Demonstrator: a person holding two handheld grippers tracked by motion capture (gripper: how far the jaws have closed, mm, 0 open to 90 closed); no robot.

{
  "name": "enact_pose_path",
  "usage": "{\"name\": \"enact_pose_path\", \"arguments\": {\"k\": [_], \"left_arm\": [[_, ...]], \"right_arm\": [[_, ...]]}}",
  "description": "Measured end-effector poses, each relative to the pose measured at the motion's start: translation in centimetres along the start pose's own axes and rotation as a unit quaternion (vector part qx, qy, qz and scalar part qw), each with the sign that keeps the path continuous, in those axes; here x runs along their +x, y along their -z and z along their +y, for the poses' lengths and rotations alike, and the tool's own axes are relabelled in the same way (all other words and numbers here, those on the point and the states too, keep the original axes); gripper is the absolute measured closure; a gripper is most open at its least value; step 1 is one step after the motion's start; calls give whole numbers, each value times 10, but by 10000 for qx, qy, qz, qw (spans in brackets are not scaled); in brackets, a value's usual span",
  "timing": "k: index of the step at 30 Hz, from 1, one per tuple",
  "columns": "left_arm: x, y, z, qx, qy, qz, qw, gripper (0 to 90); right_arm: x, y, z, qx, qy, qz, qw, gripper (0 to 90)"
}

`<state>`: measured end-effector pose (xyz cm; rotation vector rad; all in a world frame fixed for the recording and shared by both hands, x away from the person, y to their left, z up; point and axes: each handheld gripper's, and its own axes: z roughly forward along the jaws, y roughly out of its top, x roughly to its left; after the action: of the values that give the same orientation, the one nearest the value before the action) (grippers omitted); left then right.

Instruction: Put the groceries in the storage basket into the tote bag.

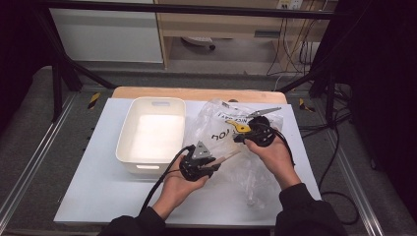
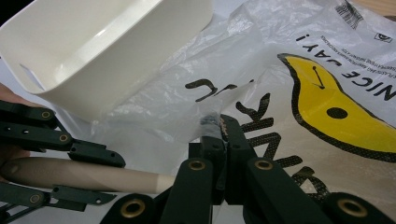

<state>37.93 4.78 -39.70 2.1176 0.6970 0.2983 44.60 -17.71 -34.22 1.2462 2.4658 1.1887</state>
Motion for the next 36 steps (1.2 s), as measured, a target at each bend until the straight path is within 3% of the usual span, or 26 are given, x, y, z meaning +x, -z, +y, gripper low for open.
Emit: {"name": "enact_pose_path", "arguments": {"k": [15,36], "left_arm": [[-5,-21,18,-85,-79,-47,9999,691],[-9,-44,23,-144,-131,-9,9998,691]], "right_arm": [[9,-4,-7,54,88,105,9999,900],[10,-7,-9,102,116,150,9998,900]]}}
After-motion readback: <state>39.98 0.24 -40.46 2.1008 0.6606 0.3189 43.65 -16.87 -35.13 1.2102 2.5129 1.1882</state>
